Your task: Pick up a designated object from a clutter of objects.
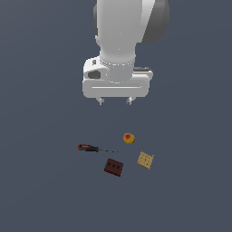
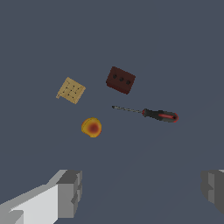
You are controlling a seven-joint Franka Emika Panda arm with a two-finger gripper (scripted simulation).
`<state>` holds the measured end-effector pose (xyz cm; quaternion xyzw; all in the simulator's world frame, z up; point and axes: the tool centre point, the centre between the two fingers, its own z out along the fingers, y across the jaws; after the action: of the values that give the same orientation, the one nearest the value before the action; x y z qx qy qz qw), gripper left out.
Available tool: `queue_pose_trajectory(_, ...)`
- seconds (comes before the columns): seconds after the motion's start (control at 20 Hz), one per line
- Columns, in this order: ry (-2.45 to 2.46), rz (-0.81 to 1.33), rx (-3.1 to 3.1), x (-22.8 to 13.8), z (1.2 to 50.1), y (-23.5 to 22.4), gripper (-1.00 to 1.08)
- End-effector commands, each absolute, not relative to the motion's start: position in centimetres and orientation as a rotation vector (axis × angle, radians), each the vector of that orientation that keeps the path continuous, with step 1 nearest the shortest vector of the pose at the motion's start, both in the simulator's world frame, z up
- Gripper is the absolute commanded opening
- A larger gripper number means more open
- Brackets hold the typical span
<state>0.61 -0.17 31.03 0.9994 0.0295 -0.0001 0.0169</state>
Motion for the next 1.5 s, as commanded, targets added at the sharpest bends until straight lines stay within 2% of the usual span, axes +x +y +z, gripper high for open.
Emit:
queue_pose_trajectory(0.0, 0.156, -0.002, 3.102, 0.8, 30.1, 0.1, 1.00)
queue_pose_trajectory(0.75, 0.802, -0.015, 2.996, 1.9, 20.9, 2.6, 1.00)
queue_pose_trajectory(1.45, 1.421, -0.012, 2.783, 1.0, 12.0, 5.6, 1.00)
